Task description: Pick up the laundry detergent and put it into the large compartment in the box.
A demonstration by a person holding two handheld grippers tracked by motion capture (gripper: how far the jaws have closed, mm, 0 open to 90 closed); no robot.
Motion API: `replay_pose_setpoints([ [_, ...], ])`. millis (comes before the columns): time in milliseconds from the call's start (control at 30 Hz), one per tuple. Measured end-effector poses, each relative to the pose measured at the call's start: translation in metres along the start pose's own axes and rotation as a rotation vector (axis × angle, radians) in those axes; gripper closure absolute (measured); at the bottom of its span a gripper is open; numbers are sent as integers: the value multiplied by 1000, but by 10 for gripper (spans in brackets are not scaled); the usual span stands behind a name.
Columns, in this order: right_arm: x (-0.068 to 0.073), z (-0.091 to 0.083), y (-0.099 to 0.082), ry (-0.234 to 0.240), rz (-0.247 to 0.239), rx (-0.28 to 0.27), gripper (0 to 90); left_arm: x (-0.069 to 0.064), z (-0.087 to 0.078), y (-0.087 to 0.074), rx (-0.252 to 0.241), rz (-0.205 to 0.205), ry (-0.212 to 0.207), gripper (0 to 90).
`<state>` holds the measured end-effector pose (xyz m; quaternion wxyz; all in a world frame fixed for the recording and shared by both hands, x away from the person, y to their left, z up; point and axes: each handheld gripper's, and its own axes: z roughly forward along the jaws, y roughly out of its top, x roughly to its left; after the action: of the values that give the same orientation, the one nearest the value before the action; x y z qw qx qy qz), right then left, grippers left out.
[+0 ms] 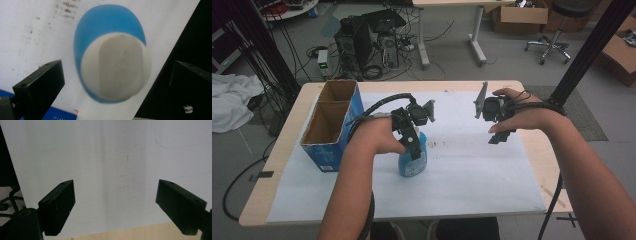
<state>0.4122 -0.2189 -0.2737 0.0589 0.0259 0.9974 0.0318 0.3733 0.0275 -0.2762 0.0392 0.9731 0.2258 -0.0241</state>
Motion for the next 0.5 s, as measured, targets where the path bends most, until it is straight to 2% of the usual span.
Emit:
replay_pose_setpoints([
  [167, -1, 0, -3, 0, 9, -1, 159, -1, 6, 3, -4, -3, 3, 1],
  [400, -1, 0, -7, 1, 15, -9, 159, -1, 11, 9, 31, -3, 17, 1],
  [500, 0, -2, -10, -1, 27, -19, 159, -2, 12, 12, 29, 3, 22, 2],
])
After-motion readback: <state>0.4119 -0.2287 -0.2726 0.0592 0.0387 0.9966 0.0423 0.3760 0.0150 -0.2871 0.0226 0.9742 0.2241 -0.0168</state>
